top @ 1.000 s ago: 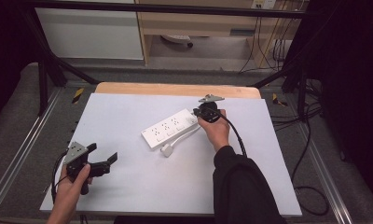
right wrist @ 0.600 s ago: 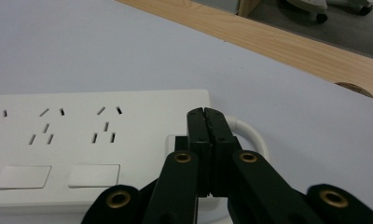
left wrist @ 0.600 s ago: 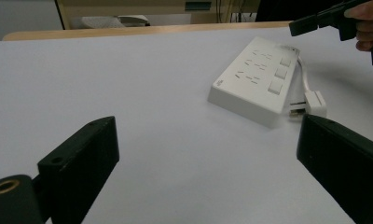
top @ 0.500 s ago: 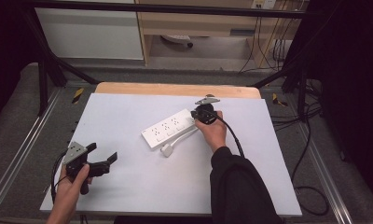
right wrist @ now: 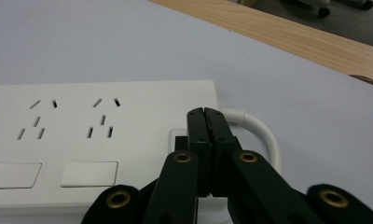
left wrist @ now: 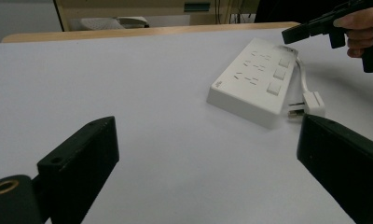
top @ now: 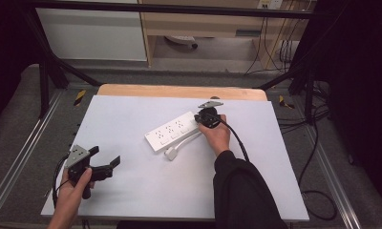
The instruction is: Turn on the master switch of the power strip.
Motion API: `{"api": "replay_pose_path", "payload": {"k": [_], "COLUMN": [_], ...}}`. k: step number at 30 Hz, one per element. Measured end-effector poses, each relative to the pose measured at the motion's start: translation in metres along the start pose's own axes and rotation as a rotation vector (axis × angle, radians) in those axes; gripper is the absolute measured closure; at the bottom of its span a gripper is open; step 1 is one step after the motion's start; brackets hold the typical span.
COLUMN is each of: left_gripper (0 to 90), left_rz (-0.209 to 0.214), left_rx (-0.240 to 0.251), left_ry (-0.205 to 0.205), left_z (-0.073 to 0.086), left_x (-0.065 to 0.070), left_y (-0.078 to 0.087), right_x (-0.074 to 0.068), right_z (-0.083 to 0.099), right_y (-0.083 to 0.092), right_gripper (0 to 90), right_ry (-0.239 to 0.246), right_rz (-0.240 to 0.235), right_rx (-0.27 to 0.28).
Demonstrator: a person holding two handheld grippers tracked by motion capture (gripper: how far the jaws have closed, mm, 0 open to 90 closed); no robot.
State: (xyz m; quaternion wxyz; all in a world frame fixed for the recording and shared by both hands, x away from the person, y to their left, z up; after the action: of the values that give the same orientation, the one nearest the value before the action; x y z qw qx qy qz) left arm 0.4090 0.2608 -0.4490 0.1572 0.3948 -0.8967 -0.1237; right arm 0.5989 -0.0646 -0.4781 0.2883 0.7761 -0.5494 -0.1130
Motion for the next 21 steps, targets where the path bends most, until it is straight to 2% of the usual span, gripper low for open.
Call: {"api": "replay_pose_path", "payload": {"k": [21], "left_gripper": [5.6], "left_rz": [0.001], "left_rx": [-0.002], "left_ry": [0.000], "left_z": [0.0002], "left_x": [0.0007], "left_y": [0.0005], "right_x": [-0.0014], "right_z": [0.0031], "right_y": [-0.0021], "right_gripper": [90.0], "right_ry": [0.003], "right_rz": [0.004], "right_rx": [-0.015]}}
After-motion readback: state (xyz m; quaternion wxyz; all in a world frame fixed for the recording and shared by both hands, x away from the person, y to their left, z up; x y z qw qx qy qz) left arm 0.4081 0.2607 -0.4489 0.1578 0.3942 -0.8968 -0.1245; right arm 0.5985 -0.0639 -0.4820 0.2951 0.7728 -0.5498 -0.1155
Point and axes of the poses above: each handheld gripper's, and its own axes: y roughly backward along the jaws, z roughly out of its underside, x roughly to its right, the point moved 8 cm from there along -y, roughly forward along the jaws, and after that the axes turned 14 degrees about z, right-handed, at the moved point
